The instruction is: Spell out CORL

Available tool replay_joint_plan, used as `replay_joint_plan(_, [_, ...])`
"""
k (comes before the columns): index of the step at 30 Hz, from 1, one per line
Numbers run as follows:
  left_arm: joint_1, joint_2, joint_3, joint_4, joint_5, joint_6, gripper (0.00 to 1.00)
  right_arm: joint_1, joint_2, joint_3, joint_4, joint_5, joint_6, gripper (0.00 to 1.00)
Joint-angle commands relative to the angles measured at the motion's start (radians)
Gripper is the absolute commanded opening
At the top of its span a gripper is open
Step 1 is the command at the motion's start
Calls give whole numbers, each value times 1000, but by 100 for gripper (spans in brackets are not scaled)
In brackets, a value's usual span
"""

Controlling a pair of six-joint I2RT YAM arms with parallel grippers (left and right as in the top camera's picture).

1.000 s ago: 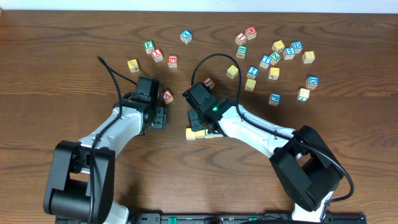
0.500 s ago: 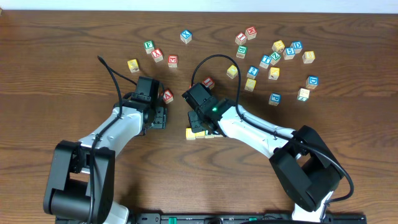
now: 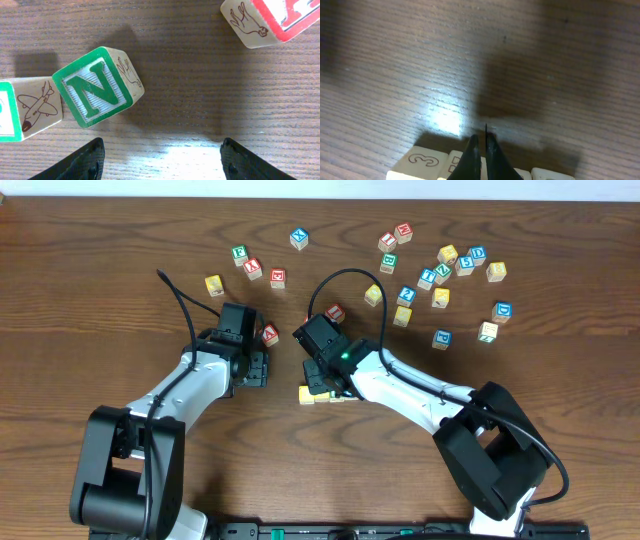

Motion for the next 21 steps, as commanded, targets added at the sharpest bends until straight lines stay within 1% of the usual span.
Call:
replay_joint_plan(1, [4,2,27,2,-13,-3,73,21,13,-2,-5,2,-14,1])
replay_joint_plan(21, [4,2,27,2,-13,-3,73,30,13,-2,-8,2,-14,1])
